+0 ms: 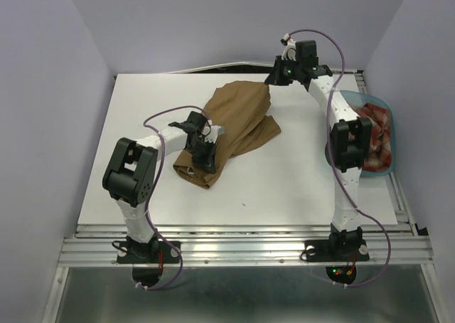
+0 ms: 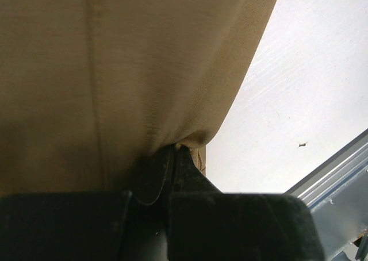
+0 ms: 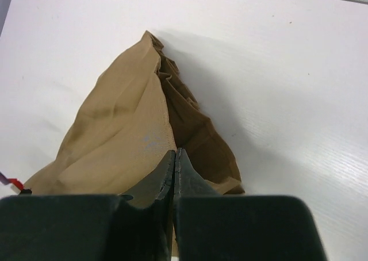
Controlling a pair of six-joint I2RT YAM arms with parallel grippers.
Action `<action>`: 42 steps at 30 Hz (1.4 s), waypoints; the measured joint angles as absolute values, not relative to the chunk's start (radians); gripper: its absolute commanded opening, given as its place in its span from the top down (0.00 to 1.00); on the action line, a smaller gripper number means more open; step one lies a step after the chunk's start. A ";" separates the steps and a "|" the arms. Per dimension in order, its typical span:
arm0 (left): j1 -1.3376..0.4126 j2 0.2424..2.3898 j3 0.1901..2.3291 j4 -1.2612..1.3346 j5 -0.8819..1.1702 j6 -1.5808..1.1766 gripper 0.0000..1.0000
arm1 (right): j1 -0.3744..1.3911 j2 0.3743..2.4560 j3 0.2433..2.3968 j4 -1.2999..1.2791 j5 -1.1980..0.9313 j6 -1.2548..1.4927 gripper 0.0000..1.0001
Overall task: Fold and stack the skirts
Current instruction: Fold the skirt
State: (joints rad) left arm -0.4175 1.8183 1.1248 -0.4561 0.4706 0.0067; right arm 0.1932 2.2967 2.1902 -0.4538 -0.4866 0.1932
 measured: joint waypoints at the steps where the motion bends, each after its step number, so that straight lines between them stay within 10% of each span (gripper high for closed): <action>1: -0.418 1.818 1.124 -0.456 0.471 0.006 1.00 | 0.191 2.283 2.199 -0.486 -0.472 0.181 0.99; 32: -0.435 1.723 1.088 -0.482 0.360 0.093 0.99 | 0.178 2.313 1.887 -0.630 -0.230 -0.025 0.99; 36: -0.504 1.642 1.088 -0.516 0.277 0.152 0.71 | 0.184 2.370 1.979 -0.622 -0.199 -0.033 0.99; 38: -0.548 1.605 1.088 -0.529 0.243 0.181 0.24 | 0.190 2.406 2.040 -0.612 -0.189 -0.038 0.99; 42: -0.613 1.553 1.088 -0.569 0.189 0.241 0.14 | 0.205 2.458 2.123 -0.594 -0.170 -0.057 0.99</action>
